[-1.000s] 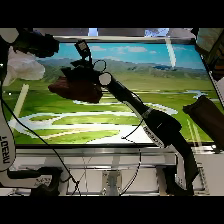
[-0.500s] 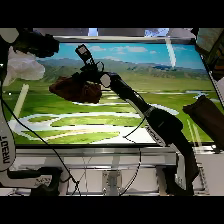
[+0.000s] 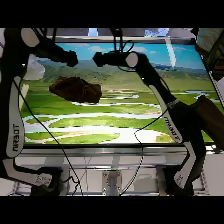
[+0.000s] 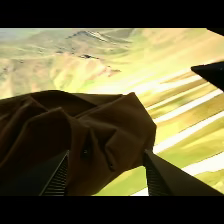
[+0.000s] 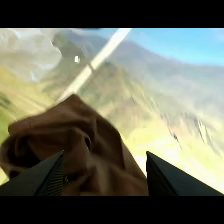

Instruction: Fold the shirts.

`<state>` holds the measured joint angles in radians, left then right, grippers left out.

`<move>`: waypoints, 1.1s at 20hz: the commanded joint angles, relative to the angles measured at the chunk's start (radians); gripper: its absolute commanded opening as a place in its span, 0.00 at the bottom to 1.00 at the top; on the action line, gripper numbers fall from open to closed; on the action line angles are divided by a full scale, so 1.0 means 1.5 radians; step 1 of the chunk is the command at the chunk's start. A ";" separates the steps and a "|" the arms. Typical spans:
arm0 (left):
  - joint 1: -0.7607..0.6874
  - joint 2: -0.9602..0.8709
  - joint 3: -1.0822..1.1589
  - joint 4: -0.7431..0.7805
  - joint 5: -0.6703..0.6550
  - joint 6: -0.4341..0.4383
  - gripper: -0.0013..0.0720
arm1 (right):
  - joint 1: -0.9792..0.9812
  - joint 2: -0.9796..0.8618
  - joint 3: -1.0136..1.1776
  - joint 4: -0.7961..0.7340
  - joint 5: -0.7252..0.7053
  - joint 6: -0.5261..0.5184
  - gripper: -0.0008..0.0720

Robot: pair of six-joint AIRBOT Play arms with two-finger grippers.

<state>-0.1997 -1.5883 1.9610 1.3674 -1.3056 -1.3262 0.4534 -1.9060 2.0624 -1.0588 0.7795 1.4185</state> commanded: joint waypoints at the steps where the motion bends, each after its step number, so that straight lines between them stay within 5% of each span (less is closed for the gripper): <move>1: 0.000 -0.045 -0.008 -0.073 -0.032 0.012 0.75 | -0.057 0.012 -0.047 0.061 0.212 0.066 0.76; 7: 0.001 -0.075 -0.008 -0.073 -0.036 0.012 0.75 | -0.064 -0.043 -0.187 0.163 0.249 0.067 0.79; 13: 0.000 -0.083 -0.008 -0.074 -0.036 0.012 0.75 | -0.048 -0.153 -0.200 0.525 0.129 -0.011 0.81; 22: 0.000 -0.084 -0.008 -0.073 -0.038 0.012 0.75 | -0.002 -0.159 -0.200 0.347 -0.031 0.075 0.81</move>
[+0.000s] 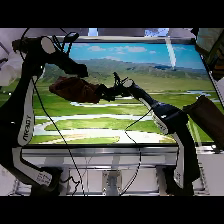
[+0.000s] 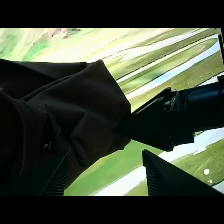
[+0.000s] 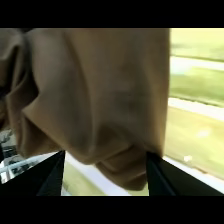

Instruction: Fold the shirts.

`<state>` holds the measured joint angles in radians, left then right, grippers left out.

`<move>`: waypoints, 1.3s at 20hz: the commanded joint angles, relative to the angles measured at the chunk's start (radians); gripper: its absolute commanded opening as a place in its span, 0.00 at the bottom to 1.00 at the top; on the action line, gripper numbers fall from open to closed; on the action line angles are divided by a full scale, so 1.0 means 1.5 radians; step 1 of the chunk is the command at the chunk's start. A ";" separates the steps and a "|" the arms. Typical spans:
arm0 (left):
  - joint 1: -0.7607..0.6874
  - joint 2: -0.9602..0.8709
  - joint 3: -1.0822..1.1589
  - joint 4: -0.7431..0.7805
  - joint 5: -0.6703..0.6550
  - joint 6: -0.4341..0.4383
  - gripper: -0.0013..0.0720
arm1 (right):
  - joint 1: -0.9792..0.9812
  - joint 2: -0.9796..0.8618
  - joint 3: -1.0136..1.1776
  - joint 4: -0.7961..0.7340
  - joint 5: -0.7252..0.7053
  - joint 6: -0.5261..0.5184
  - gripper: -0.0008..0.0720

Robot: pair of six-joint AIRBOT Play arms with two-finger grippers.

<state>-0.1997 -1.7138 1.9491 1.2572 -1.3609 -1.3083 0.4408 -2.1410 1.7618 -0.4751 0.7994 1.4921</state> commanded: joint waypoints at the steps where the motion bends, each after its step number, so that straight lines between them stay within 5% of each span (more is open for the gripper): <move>1: 0.000 -0.001 0.000 0.000 -0.001 0.000 0.75 | 0.006 -0.003 0.000 -0.043 -0.044 0.026 0.81; 10: 0.000 -0.007 0.000 0.000 0.001 0.001 0.75 | -0.054 -0.002 0.089 -0.025 0.101 -0.017 0.81; 14: 0.000 -0.007 0.000 0.000 0.001 0.001 0.75 | -0.071 -0.002 0.092 -0.110 0.158 0.012 0.81; 21: 0.000 -0.007 0.000 0.000 0.001 0.001 0.75 | -0.032 -0.043 0.092 -0.139 0.115 0.074 0.81; 26: 0.000 -0.007 0.000 0.001 0.001 0.018 0.75 | 0.008 -0.078 0.092 -0.019 0.023 0.069 0.74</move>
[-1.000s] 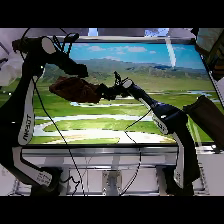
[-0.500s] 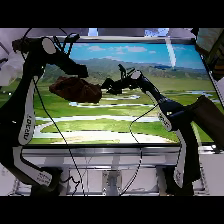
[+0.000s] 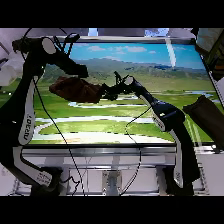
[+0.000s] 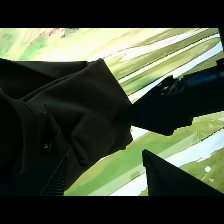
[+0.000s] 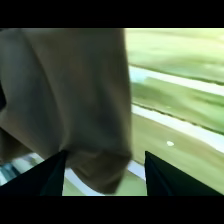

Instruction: Fold the shirts.

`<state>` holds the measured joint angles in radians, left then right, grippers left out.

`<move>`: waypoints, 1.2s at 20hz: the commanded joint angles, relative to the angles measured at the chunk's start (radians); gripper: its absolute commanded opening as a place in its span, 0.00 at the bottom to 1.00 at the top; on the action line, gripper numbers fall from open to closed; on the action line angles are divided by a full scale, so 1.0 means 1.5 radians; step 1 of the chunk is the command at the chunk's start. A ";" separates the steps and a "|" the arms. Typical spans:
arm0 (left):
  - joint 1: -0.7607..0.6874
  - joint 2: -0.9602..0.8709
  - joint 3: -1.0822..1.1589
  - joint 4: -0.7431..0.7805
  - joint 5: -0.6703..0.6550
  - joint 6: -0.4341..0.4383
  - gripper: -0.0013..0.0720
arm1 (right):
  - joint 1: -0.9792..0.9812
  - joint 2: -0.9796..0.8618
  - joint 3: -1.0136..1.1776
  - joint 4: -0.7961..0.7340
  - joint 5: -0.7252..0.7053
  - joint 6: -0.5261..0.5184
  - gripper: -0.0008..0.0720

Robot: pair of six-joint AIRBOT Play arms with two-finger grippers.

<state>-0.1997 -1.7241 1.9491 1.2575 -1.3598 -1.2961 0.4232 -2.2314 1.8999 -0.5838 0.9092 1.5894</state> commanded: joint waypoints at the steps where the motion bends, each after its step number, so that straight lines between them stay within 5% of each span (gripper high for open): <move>1: 0.000 0.000 0.000 0.000 0.000 0.010 0.75 | 0.025 -0.021 0.000 0.067 -0.061 0.004 0.72; 7: 0.001 0.000 0.000 0.000 0.000 0.010 0.75 | 0.042 -0.024 0.000 0.093 -0.122 -0.073 0.43; 10: 0.001 0.000 0.000 0.001 0.001 0.010 0.75 | 0.043 -0.024 0.001 0.094 -0.140 -0.091 0.41; 12: 0.001 0.000 0.000 0.006 0.003 0.010 0.75 | 0.041 -0.024 0.017 0.097 -0.137 -0.158 0.05; 15: 0.001 0.000 0.000 0.020 0.003 0.010 0.75 | 0.027 -0.018 0.097 0.090 -0.096 -0.236 0.04; 19: 0.001 0.000 0.000 0.025 0.003 0.009 0.75 | -0.023 0.071 0.121 -0.012 -0.127 -0.237 0.04; 24: 0.001 0.000 0.000 0.025 0.003 0.009 0.75 | -0.117 0.220 0.121 -0.354 -0.114 -0.091 0.04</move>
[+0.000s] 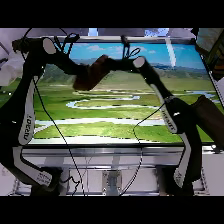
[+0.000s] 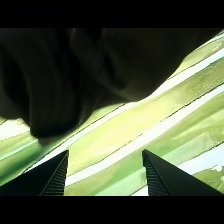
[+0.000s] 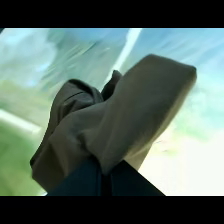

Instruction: Fold the shirts.

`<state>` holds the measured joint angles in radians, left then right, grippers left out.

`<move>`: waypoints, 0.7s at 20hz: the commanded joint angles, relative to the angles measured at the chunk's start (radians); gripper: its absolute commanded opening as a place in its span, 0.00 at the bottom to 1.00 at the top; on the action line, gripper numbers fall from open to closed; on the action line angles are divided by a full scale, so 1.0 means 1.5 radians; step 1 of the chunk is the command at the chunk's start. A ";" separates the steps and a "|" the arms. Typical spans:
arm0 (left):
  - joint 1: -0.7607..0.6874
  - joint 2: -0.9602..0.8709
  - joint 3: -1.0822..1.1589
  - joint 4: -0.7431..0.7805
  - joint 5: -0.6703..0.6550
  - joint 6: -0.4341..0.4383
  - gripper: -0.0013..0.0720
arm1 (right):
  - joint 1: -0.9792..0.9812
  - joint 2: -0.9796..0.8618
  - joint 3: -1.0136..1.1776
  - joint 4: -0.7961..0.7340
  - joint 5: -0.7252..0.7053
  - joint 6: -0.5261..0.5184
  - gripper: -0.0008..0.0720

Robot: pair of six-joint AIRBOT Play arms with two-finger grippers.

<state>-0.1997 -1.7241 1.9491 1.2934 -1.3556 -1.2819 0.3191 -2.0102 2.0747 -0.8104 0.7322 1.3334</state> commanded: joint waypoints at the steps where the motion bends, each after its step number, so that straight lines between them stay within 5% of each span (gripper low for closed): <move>1: 0.001 0.000 0.000 0.001 0.000 -0.001 0.75 | -0.073 0.099 0.005 -0.278 0.023 0.114 0.04; 4: 0.001 0.000 0.000 0.001 0.000 -0.001 0.75 | -0.158 0.159 0.005 -0.485 0.143 0.234 0.04; 11: 0.001 0.000 0.000 0.001 -0.002 -0.003 0.75 | -0.389 0.196 0.001 -0.690 0.440 0.224 0.04; 14: 0.000 0.000 0.000 0.001 -0.002 -0.003 0.75 | -0.487 0.196 -0.002 -0.764 0.534 0.145 0.04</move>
<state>-0.1997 -1.7241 1.9491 1.2942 -1.3582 -1.2854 -0.2764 -1.7245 2.0743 -1.8008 1.3506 1.6291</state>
